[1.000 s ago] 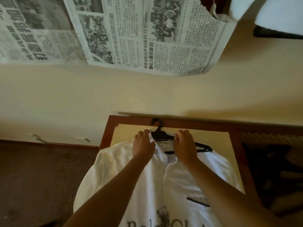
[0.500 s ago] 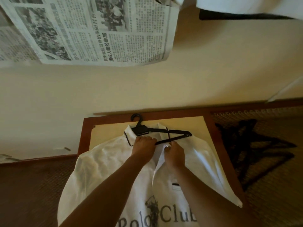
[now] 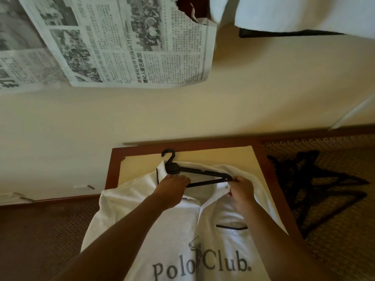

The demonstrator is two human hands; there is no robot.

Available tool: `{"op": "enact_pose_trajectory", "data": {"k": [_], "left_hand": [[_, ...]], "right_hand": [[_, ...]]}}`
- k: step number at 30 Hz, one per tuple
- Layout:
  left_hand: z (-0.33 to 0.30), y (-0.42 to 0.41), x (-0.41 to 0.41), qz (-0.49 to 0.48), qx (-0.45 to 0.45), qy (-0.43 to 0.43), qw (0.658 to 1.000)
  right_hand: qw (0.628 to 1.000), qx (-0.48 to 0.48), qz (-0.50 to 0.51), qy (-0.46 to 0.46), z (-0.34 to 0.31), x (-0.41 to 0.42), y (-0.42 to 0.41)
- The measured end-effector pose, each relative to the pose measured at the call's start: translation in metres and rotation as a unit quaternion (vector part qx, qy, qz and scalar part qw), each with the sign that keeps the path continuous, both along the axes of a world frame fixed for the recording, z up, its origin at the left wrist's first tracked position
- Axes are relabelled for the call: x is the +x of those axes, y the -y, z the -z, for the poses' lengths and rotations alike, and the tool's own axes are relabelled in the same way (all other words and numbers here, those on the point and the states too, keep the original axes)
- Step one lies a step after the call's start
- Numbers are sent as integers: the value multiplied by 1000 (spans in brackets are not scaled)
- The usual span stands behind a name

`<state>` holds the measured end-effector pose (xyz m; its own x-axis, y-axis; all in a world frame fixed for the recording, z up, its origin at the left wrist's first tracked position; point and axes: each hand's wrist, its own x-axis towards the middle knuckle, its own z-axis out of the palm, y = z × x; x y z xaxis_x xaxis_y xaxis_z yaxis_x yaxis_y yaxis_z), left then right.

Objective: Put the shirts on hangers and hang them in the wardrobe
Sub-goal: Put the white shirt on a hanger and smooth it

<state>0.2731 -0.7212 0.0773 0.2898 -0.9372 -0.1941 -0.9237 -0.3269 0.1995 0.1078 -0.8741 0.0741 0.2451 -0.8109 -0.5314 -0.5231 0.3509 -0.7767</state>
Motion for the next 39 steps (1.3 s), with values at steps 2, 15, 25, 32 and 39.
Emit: {"op": "enact_pose_trajectory", "data": {"k": [2, 15, 25, 32, 39], "left_hand": [[-1, -2, -2, 0, 8, 9, 1000], [15, 11, -11, -5, 72, 68, 995], [10, -1, -4, -81, 29, 64, 994], [20, -8, 6, -54, 87, 47, 994], [33, 12, 12, -164, -35, -55, 984]], "right_hand": [[1000, 7, 9, 2, -1, -4, 2], [968, -195, -135, -87, -9, -14, 9], [951, -247, -183, -33, -12, 22, -13], [912, -294, -287, -6, -10, 52, -39], [927, -223, -301, -33, 9, 77, -43]]}}
